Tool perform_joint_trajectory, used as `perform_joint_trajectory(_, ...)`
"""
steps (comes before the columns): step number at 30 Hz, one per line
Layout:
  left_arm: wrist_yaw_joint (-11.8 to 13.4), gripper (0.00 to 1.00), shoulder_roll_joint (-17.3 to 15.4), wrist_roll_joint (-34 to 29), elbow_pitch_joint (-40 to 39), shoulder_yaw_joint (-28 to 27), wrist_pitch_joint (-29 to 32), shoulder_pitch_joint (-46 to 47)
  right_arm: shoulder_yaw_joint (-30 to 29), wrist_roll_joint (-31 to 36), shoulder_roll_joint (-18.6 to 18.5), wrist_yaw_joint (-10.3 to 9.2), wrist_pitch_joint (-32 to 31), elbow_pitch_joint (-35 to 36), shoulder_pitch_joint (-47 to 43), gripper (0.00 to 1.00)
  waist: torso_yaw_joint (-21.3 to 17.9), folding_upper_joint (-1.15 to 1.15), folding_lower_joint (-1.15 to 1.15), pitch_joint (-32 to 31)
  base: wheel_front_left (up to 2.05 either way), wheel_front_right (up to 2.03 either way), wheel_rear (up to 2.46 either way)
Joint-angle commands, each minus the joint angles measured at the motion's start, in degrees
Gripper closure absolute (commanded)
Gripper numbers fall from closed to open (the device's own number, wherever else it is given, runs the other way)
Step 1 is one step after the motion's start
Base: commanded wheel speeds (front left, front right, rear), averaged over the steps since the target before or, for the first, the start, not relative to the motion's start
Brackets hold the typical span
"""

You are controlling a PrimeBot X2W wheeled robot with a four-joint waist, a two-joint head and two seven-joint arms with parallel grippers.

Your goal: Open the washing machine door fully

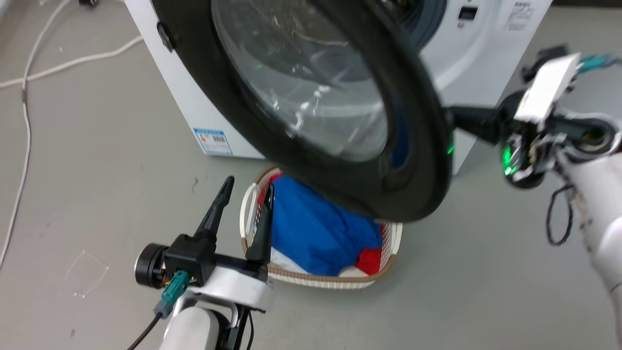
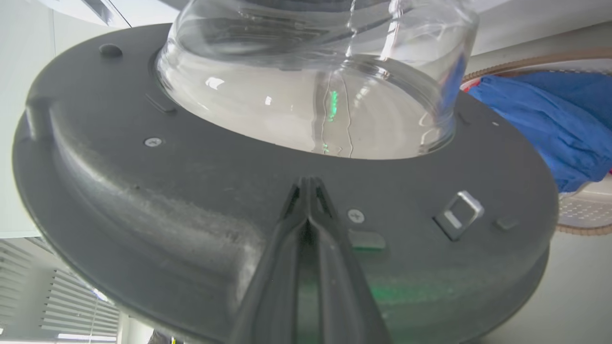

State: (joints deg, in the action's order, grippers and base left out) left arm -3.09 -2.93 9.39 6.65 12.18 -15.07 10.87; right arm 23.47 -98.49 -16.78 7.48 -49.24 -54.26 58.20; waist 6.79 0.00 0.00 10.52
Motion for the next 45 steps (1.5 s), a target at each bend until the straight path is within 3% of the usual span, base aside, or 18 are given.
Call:
perform_joint_trajectory(1, -0.19, 0.0, 0.05, 0.18, 0.06, -0.31, -0.14, -0.65, 0.39, -0.48, 0.96, 0.02, -0.28, 0.8, -1.59, 1.0, -0.14, 0.0, 0.0, -1.69, 0.0, 0.0, 0.0)
perform_joint_trajectory(17, -0.36, 0.0, 0.05, 3.32, 2.84, -0.76, -0.14, -3.69, 3.98, -1.78, 8.13, 0.03, 0.26, 12.27, -12.76, 1.0, 0.44, 0.0, 0.0, -5.08, 0.0, 0.0, 0.0)
perform_joint_trajectory(25, -0.47, 0.0, 0.06, 3.87, 4.07, -1.42, -0.14, -3.58, 2.99, -2.34, 8.56, 0.03, 4.49, 18.03, -16.72, 1.0, -0.18, 0.0, 0.0, -4.78, 0.0, 0.0, 0.0)
perform_joint_trajectory(38, -0.35, 0.0, 0.06, 4.46, 5.19, -2.47, -0.14, -4.09, -9.24, 5.52, 2.83, 0.02, 33.84, 32.83, -31.88, 1.0, -2.04, 0.0, 0.0, -6.15, 0.0, 0.0, 0.0)
perform_joint_trajectory(45, -0.65, 0.0, 0.06, 4.37, 5.08, -3.91, -0.14, -4.72, -14.12, 8.97, 1.19, 0.03, 44.72, 40.8, -43.91, 1.0, -3.33, 0.0, 0.0, -7.09, 0.0, 0.0, 0.0)
